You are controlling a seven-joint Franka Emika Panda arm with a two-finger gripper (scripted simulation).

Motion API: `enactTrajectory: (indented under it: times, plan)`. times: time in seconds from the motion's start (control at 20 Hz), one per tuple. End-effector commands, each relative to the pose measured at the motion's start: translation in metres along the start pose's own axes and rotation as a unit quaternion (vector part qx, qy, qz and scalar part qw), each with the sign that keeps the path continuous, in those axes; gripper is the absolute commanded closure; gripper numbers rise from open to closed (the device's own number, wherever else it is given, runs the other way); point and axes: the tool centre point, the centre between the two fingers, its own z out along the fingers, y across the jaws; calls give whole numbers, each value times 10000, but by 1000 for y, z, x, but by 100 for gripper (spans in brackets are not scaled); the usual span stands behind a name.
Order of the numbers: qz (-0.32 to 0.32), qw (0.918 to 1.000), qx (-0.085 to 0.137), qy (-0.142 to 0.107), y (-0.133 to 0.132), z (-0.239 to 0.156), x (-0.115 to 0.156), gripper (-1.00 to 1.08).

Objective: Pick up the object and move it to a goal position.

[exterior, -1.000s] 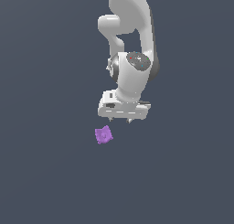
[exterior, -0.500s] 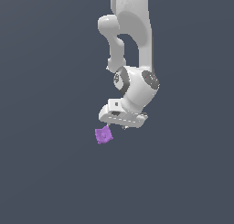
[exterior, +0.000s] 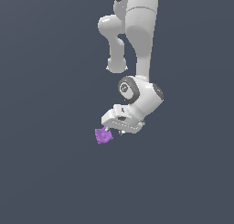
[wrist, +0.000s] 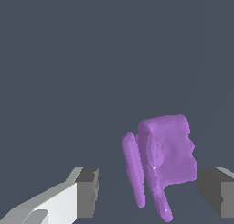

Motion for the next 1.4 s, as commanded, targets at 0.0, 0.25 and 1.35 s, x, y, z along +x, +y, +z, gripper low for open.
enactTrajectory:
  times: [0.0,0.25,1.35]
  plan:
    - [-84,9995,-266,125,-1,6,2,-60]
    - [-224,9970,-652,339,-4,13,6,-60]
    - [-366,9930,-981,554,-1,43,13,-60]
